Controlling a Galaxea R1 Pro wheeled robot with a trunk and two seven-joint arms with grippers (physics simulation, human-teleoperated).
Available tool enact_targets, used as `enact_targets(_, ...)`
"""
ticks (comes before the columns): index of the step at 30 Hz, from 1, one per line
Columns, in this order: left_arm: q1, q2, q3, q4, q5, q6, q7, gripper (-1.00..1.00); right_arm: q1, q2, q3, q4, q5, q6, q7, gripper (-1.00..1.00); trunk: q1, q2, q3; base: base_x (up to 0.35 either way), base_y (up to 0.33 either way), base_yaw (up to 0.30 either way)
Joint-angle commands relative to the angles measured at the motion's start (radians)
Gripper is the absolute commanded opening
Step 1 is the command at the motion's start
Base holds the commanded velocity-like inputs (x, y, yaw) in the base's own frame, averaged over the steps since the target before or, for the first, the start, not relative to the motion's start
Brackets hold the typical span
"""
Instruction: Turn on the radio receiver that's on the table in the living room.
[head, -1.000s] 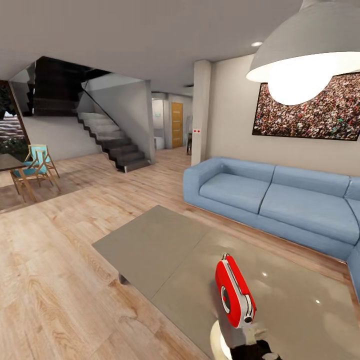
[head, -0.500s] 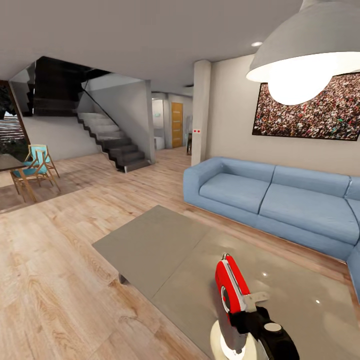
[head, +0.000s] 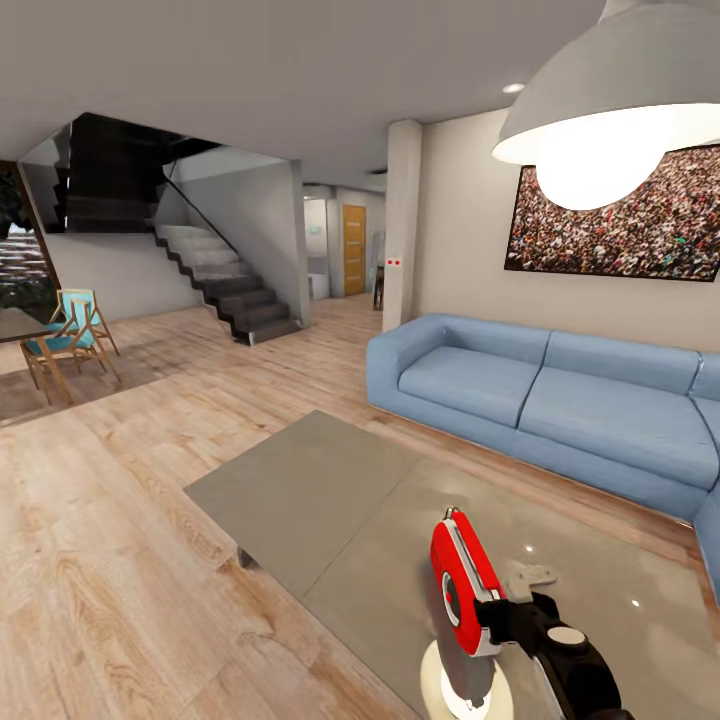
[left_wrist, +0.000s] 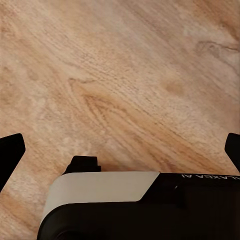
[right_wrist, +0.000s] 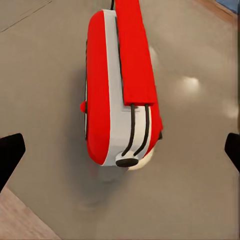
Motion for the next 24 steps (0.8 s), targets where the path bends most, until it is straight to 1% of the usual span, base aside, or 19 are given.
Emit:
enact_targets(1, 0.0, 0.0, 0.0, 0.0, 0.0, 0.0, 0.0, 1.0, -0.016, -0.001, -0.007, 0.0, 0.0, -0.001, 0.001, 1.0, 0.0, 0.0, 0.0, 0.0, 0.0, 0.0)
enact_targets(3, 0.0, 0.0, 0.0, 0.0, 0.0, -0.001, 0.0, 1.0, -0.048, -0.004, -0.034, 0.001, -0.001, 0.0, 0.005, 1.0, 0.0, 0.0, 0.0, 0.0, 0.0, 0.0)
enact_targets(5, 0.0, 0.0, 0.0, 0.0, 0.0, -0.001, 0.0, 1.0, -0.075, -0.005, -0.049, 0.003, -0.001, 0.003, 0.007, 1.0, 0.0, 0.0, 0.0, 0.0, 0.0, 0.0)
enact_targets(7, 0.0, 0.0, 0.0, 0.0, 0.0, -0.001, 0.0, 1.0, -0.104, -0.005, -0.057, 0.006, -0.002, 0.006, 0.009, 1.0, 0.0, 0.0, 0.0, 0.0, 0.0, 0.0)
enact_targets(9, 0.0, 0.0, 0.0, 0.0, 0.0, -0.007, 0.0, 1.0, -0.159, -0.006, -0.06, 0.018, -0.008, 0.01, 0.01, 1.0, 0.0, 0.0, 0.0, 0.0, 0.0, 0.0)
enact_targets(10, 0.0, 0.0, 0.0, 0.0, -0.001, -0.022, 0.0, 1.0, -0.206, -0.006, -0.06, 0.049, -0.011, 0.016, 0.012, 1.0, 0.0, 0.0, 0.0, 0.0, 0.0, 0.0)
enact_targets(12, 0.0, 0.0, 0.0, 0.0, -0.001, -0.036, 0.0, 1.0, -0.294, -0.006, -0.06, 0.148, -0.013, 0.037, 0.022, 1.0, 0.0, 0.0, 0.0, 0.0, 0.0, 0.0)
enact_targets(13, 0.0, 0.001, 0.0, 0.0, -0.001, -0.038, 0.0, 1.0, -0.332, -0.006, -0.06, 0.197, -0.013, 0.042, 0.035, 1.0, 0.0, 0.0, 0.0, 0.0, 0.0, 0.0)
enact_targets(14, 0.0, 0.0, 0.0, 0.0, -0.001, -0.04, 0.0, 1.0, -0.351, -0.006, -0.06, 0.221, -0.012, 0.044, 0.043, 1.0, 0.0, 0.0, 0.0, 0.0, 0.0, 0.0)
enact_targets(15, 0.0, 0.0, 0.0, 0.0, -0.001, -0.041, 0.0, 1.0, -0.389, -0.006, -0.06, 0.27, -0.011, 0.047, 0.064, 1.0, 0.0, 0.0, 0.0, 0.0, 0.0, 0.0)
enact_targets(16, 0.0, 0.0, 0.0, 0.0, -0.001, -0.042, 0.0, 1.0, -0.439, -0.006, -0.059, 0.33, -0.01, 0.05, 0.091, 1.0, 0.0, 0.0, 0.0, 0.0, 0.0, 0.0)
enact_targets(17, 0.0, 0.0, 0.0, 0.0, -0.002, -0.043, 0.0, 1.0, -0.469, -0.006, -0.059, 0.362, -0.01, 0.052, 0.102, 1.0, 0.0, 0.0, 0.0, 0.0, 0.0, 0.0)
enact_targets(20, 0.0, 0.0, 0.0, 0.0, -0.002, -0.044, 0.0, 1.0, -0.526, -0.006, -0.059, 0.433, -0.01, 0.059, 0.114, 1.0, 0.0, 0.0, 0.0, 0.0, 0.0, 0.0)
enact_targets(21, 0.0, 0.0, 0.0, 0.0, -0.002, -0.044, 0.0, 1.0, -0.552, -0.006, -0.058, 0.48, -0.01, 0.065, 0.118, 1.0, 0.0, 0.0, 0.0, 0.0, 0.0, 0.0)
enact_targets(22, 0.0, 0.0, 0.0, 0.0, -0.002, -0.044, 0.0, 1.0, -0.564, -0.006, -0.058, 0.506, -0.01, 0.067, 0.119, 1.0, 0.0, 0.0, 0.0, 0.0, 0.0, 0.0)
enact_targets(24, 0.0, 0.0, 0.0, 0.0, -0.002, -0.044, 0.0, 1.0, -0.609, -0.006, -0.052, 0.617, -0.005, 0.071, 0.122, 1.0, 0.0, 0.0, 0.0, 0.0, 0.0, 0.0)
